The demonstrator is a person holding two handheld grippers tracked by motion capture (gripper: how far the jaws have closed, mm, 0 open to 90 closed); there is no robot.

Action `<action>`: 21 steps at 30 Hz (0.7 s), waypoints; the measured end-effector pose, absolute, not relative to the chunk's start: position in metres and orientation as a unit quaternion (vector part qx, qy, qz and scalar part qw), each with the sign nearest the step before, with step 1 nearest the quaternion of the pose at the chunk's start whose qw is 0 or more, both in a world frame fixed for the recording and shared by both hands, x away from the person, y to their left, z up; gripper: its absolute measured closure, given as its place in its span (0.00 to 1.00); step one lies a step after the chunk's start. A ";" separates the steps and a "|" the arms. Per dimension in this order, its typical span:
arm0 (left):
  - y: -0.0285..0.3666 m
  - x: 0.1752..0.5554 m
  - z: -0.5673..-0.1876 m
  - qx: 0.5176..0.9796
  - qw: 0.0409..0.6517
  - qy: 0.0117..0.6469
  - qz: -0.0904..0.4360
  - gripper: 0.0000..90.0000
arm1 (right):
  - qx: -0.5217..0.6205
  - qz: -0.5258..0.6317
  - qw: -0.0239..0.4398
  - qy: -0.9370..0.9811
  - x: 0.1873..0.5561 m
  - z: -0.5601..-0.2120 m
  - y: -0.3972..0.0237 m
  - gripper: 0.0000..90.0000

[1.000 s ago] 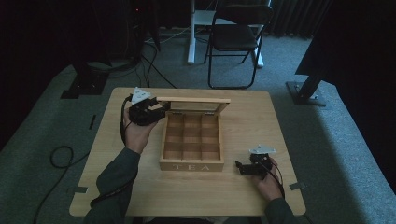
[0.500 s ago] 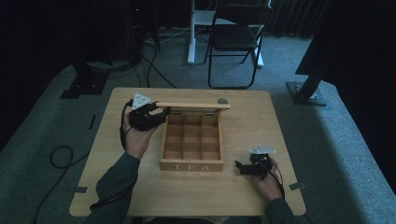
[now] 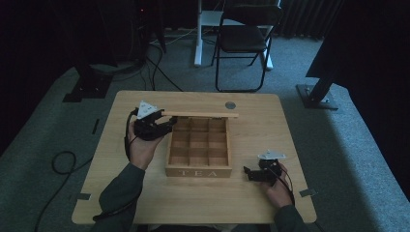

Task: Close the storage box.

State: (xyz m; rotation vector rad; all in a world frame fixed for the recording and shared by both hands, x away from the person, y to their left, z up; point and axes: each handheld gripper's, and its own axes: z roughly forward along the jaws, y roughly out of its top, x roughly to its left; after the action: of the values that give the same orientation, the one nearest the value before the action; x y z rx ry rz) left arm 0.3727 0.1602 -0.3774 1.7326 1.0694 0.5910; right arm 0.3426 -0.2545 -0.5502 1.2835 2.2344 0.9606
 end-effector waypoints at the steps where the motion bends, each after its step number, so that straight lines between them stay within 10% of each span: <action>1: 0.160 0.372 -0.378 0.714 0.489 0.439 0.242 0.46 | 0.458 0.343 0.195 0.797 0.343 -0.550 -0.255 0.14; 21: 0.158 0.364 -0.384 0.718 0.485 0.441 0.235 0.40 | 0.459 0.343 0.194 0.796 0.341 -0.550 -0.254 0.14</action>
State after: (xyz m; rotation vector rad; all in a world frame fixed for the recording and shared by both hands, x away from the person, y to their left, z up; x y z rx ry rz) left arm 0.3636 0.1585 -0.3845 1.7476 1.0725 0.5724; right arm 0.3411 -0.2535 -0.5503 1.2868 2.2328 0.9620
